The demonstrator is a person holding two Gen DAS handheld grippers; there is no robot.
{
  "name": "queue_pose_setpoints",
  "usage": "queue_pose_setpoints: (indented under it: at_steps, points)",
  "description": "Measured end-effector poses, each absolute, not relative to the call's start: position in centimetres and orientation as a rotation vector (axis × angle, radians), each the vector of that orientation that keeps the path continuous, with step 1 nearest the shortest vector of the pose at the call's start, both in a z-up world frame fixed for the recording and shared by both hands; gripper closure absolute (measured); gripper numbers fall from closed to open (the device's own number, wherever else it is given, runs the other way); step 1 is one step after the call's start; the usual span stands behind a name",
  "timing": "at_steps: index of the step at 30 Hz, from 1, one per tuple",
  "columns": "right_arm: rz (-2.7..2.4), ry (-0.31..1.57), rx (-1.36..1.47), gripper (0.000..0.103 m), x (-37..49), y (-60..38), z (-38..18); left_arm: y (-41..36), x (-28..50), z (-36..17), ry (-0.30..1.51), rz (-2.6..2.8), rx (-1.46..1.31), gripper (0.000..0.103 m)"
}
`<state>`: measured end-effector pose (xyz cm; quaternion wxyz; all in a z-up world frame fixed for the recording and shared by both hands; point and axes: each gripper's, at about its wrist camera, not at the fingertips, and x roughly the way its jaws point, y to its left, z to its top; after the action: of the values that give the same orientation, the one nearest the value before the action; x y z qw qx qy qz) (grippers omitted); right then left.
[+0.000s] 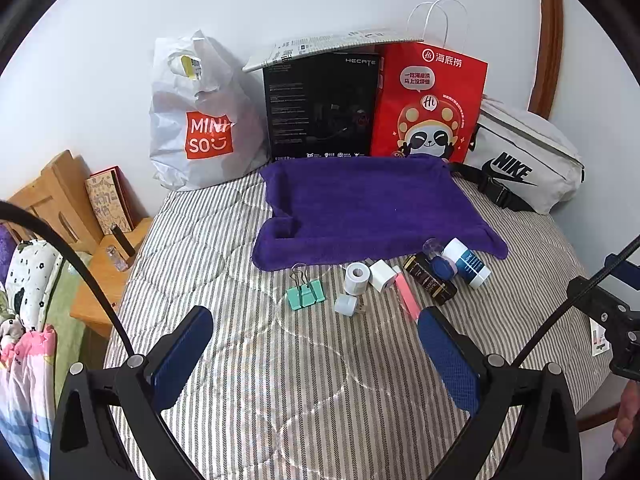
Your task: Organize rigid objects
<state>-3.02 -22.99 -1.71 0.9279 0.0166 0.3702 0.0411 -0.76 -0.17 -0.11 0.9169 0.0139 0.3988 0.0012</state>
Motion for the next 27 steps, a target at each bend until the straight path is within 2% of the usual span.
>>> queue_pose_setpoints:
  at_steps: [27]
  points:
    - [0.092, 0.729, 0.025, 0.0, -1.5, -22.9, -1.5, 0.4, 1.2, -0.9, 0.842, -0.034, 0.019, 0.0]
